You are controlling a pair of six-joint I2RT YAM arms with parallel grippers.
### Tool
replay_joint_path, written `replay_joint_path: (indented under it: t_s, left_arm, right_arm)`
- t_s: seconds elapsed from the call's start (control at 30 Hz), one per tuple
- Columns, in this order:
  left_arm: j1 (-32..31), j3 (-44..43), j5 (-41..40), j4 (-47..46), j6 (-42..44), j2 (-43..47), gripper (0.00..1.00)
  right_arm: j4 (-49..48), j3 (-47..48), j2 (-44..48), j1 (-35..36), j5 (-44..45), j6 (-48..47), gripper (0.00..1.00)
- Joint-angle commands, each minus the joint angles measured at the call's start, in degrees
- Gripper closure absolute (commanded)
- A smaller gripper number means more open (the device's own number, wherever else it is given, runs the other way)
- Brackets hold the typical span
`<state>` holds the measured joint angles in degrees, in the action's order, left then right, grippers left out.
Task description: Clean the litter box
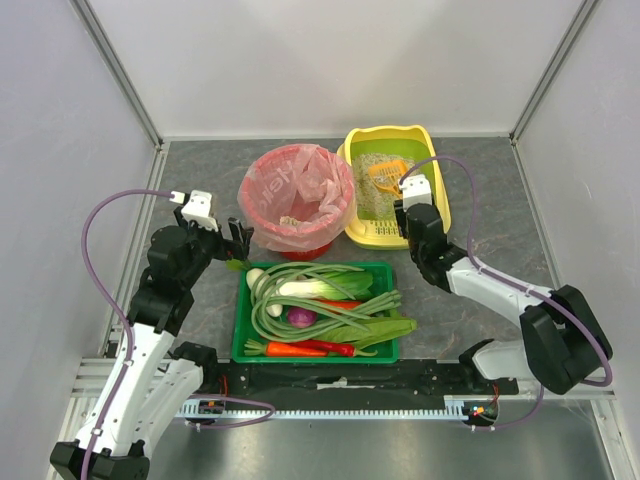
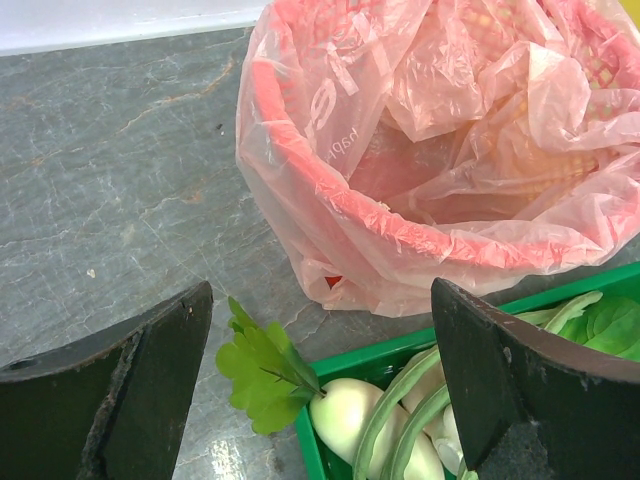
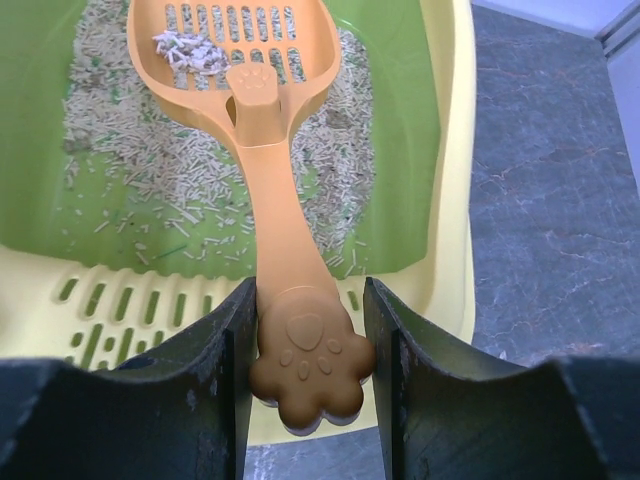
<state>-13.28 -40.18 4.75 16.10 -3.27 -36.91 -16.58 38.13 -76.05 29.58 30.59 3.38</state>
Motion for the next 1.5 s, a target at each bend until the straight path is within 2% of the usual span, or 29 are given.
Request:
replay_joint_path:
  t_s: [0.0,0.1,0.2,0.33,0.43,0.53,0.67,0.77,0.83,0.93,1.0,1.07,1.17,1.3,1.33,1.4,1.43,1.47]
  left_arm:
    - [-0.1,0.1,-0.1,-2.5,1.6,0.5,0.04]
    - [-0.1,0.0,0.0,-2.5,1.7,0.1,0.04]
    - [-0.2,-0.2,-0.3,-2.3,1.6,0.3,0.04]
    - [-0.1,0.8,-3.2,-3.5,1.9,2.9,0.05]
    - [-0.1,2.9,-4.4,-6.5,2.7,6.4,0.05]
    - [-0.1,4.9,-5.9,-9.0,3.2,9.6,0.05]
    - [-0.2,7.5,-7.9,-12.0,5.2,12.1,0.05]
    - [-0.1,8.0,-7.9,-12.5,5.6,12.7,0.05]
    - [-0.1,8.1,-8.4,-12.5,5.7,12.6,0.05]
    - [-0.2,7.7,-8.8,-12.0,5.9,11.5,0.05]
    - [-0.1,7.8,-9.0,-11.9,6.5,11.2,0.05]
    - [-0.1,7.7,-9.1,-12.1,6.5,10.5,0.04]
    - [-0.1,6.7,-8.1,-11.3,5.9,9.4,0.04]
    - [-0.2,6.5,-6.2,-11.0,5.0,9.8,0.04]
    - [-0.2,6.4,-5.9,-11.0,4.9,10.1,0.04]
    - [-0.1,6.5,-5.5,-11.0,4.6,10.9,0.04]
    - [-0.1,6.5,-5.5,-11.1,4.6,11.2,0.04]
    - [-0.1,6.5,-5.5,-10.9,4.5,11.3,0.04]
  right_arm:
    - [-0.4,3.9,-0.2,-1.7,-0.6,-0.5,1.0]
    - [-1.0,2.7,2.3,0.6,-2.7,-2.1,1.0]
    - [-2.2,2.0,2.2,-1.4,3.0,-1.6,1.0]
    - [1.5,3.7,3.3,-0.8,-4.4,-1.4,1.0]
    - [1.6,2.9,3.2,-1.5,1.0,-0.9,1.0]
    - [0.9,2.9,3.5,-1.0,-6.6,-0.6,1.0]
    - [1.3,4.5,1.3,-1.1,-1.9,-1.3,1.0]
    - [-0.5,4.4,2.2,-1.0,-8.5,-2.3,1.0]
    - [1.3,5.2,2.0,-0.4,-5.7,-2.9,1.0]
    - [0.2,4.5,4.6,-0.7,-3.3,-6.5,1.0]
    - [-3.2,2.4,9.1,-0.7,-8.4,-10.0,1.0]
    - [-4.6,0.7,13.2,-0.7,-9.8,-12.9,1.0]
    - [-1.2,2.7,15.6,-0.7,-5.8,-16.3,1.0]
    - [5.5,4.7,16.1,-0.5,-7.1,-20.9,1.0]
    - [5.2,4.1,16.1,-0.6,-2.7,-20.9,1.0]
    - [5.1,3.6,16.1,-0.6,-0.8,-20.4,1.0]
    - [5.3,3.4,16.5,-0.6,-1.5,-20.0,1.0]
    - [5.9,3.2,16.6,-0.6,-6.4,-19.5,1.0]
